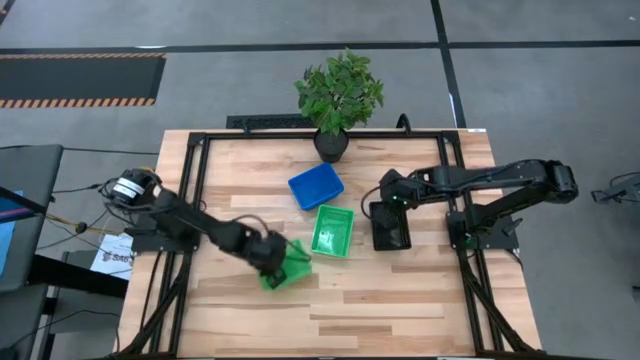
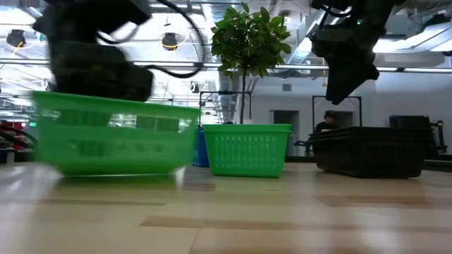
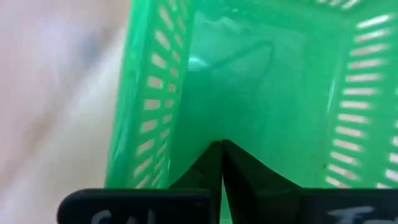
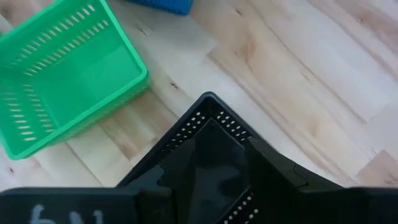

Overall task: Stack baskets by color
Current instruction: Stack the bottom green bin on the top green bins

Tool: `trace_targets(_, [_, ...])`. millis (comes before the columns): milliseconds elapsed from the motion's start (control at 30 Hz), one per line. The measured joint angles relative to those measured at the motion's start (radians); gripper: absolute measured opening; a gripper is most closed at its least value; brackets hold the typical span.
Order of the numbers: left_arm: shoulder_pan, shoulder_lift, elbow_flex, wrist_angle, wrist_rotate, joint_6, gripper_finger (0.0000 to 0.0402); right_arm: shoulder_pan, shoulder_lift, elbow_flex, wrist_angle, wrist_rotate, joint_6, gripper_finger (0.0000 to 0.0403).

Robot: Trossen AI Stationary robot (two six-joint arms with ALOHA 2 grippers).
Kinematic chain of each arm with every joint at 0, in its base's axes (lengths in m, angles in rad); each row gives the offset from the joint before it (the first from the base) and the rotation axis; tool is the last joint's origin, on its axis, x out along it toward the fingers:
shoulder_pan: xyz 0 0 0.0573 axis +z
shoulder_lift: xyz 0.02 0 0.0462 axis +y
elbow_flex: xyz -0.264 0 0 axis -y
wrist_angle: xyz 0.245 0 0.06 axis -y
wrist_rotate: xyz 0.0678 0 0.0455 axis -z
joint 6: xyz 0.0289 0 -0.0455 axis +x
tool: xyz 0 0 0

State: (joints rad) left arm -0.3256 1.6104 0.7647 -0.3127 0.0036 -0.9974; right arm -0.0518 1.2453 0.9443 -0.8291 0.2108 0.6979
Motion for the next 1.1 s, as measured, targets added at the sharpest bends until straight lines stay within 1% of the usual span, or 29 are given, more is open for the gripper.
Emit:
trace_targets(67, [0.042,0.001,0.0,0.032,0.022,0.056,0.0004,-0.01,0.0,0.0,0.0,0.0,-0.033,0.0159])
trace_targets(167, [0.08,0.002,0.009,0.027,0.087,0.117,0.0004,-0.025,0.0,0.0,0.0,0.0,-0.053,0.0159])
trace_targets(300, [0.115,-0.019,0.011,0.035,0.184,0.15,0.0004,-0.039,0.0,0.0,0.007,0.0,-0.056,0.0159])
trace_targets(367, [0.123,-0.042,0.011,0.032,0.215,0.178,0.0004,-0.046,0.0,0.0,0.022,-0.001,-0.075,0.0159])
trace_targets(467, [0.126,-0.091,0.011,0.035,0.223,0.209,0.0008,-0.049,0.0,0.0,0.062,-0.011,-0.096,0.0159])
trace_targets(533, [0.126,-0.137,0.011,0.03,0.219,0.232,0.0018,-0.05,0.0,0.0,0.105,-0.038,-0.119,0.0159])
trace_targets(633, [0.135,-0.209,0.013,0.003,0.217,0.243,0.0049,-0.049,0.0,0.0,0.184,-0.062,-0.17,0.0162])
trace_targets(767, [0.148,-0.325,0.013,-0.112,0.216,0.243,0.0111,-0.06,0.018,0.0,0.322,-0.066,-0.205,0.0176])
trace_targets(900, [0.162,-0.454,0.013,-0.229,0.208,0.213,0.0172,-0.083,0.07,0.001,0.517,-0.134,-0.296,0.0194])
trace_targets(1000, [0.164,-0.55,0.013,-0.286,0.16,0.16,0.0201,-0.088,0.144,0.017,0.608,-0.181,-0.338,0.0203])
trace_targets(1100, [0.164,-0.641,0.013,-0.316,0.078,0.113,0.0213,-0.077,0.243,0.084,0.634,-0.192,-0.407,0.0205])
